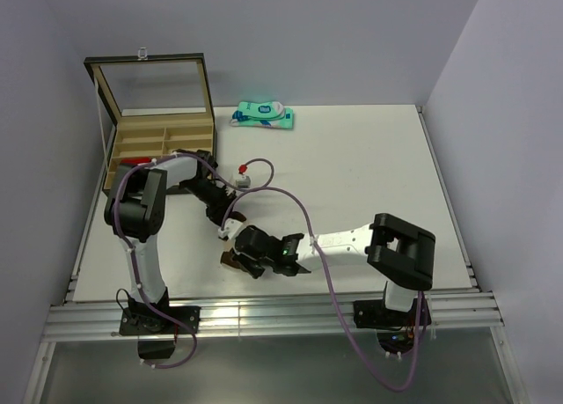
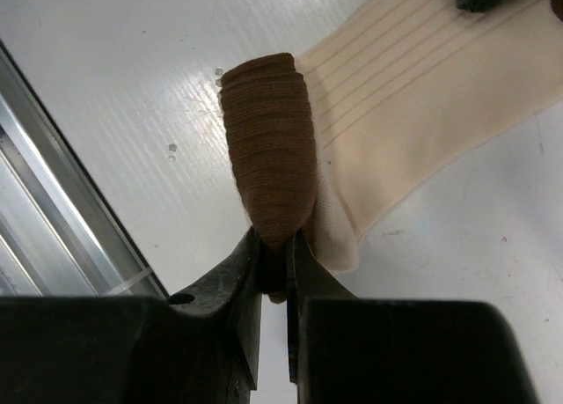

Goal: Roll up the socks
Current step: Roll the sock at the center of the board.

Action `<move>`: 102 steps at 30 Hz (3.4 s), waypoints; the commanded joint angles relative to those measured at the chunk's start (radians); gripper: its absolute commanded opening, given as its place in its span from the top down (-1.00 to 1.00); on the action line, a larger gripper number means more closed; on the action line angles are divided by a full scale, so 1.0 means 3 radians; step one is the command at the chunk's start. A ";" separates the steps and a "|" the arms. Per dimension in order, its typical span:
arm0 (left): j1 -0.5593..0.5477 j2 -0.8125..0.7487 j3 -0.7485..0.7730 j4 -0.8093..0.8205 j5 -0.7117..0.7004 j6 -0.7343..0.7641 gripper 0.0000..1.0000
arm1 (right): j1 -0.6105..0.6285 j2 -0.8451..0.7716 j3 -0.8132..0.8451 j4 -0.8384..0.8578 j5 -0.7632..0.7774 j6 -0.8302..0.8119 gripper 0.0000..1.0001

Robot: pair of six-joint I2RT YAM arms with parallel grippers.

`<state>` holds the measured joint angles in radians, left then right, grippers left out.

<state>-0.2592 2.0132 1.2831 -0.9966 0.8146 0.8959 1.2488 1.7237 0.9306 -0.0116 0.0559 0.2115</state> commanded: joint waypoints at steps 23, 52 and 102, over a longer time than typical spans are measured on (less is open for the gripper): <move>-0.0128 0.0049 0.0033 0.0469 -0.0266 -0.0537 0.60 | -0.0793 0.0865 0.0569 -0.0605 -0.2232 -0.0051 1.00; 0.0547 -0.0989 -0.0145 0.0868 -0.0185 -0.0712 0.22 | -0.1064 0.1387 0.0743 -0.1106 -0.2047 0.0154 1.00; -0.1488 -0.3362 -0.2968 0.2436 -0.1452 0.0051 -0.12 | -0.1360 0.1674 0.1812 -0.2237 -0.2196 0.0057 1.00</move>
<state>-0.6987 0.9844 0.4038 -0.3538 0.4263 0.9268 0.8490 2.1941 1.5043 -0.6495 -0.7856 0.2649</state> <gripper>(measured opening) 0.565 0.153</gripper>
